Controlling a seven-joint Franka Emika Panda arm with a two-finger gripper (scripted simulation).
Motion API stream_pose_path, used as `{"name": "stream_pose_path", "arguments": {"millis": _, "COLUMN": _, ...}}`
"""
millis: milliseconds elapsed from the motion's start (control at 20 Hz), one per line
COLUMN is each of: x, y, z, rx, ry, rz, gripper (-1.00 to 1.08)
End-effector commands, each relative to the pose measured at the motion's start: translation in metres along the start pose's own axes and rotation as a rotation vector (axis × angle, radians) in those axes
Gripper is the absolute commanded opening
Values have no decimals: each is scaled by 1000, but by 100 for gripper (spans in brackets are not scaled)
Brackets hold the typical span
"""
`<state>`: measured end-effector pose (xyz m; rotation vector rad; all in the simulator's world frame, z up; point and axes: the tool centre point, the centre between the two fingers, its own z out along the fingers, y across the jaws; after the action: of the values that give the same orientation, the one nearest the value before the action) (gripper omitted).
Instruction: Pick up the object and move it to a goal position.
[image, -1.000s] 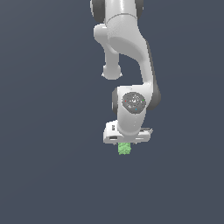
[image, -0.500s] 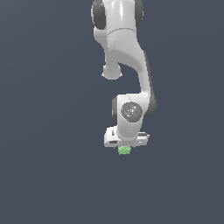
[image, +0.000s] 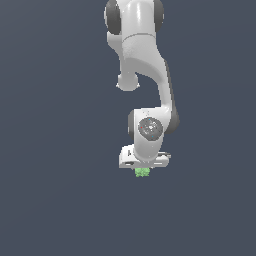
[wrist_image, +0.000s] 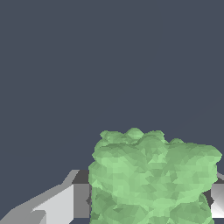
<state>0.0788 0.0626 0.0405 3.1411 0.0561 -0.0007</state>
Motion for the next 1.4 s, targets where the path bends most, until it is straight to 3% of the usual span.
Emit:
{"name": "stream_pose_path", "arguments": {"millis": 0, "x": 0, "y": 0, "z": 0, "rx": 0, "ry": 0, "rz": 0, "gripper": -100}}
{"name": "stream_pose_path", "arguments": {"millis": 300, "x": 1, "y": -1, "z": -4, "rx": 0, "ry": 2, "rz": -8, "gripper": -100}}
{"name": "stream_pose_path", "arguments": {"millis": 600, "x": 12, "y": -12, "z": -36, "rx": 3, "ry": 17, "rz": -69, "gripper": -100}}
{"name": "stream_pose_path", "arguments": {"millis": 900, "x": 29, "y": -33, "z": -98, "rx": 10, "ry": 44, "rz": -186, "gripper": -100}}
{"name": "stream_pose_path", "arguments": {"millis": 1350, "x": 50, "y": -80, "z": -221, "rx": 26, "ry": 98, "rz": -416, "gripper": -100}}
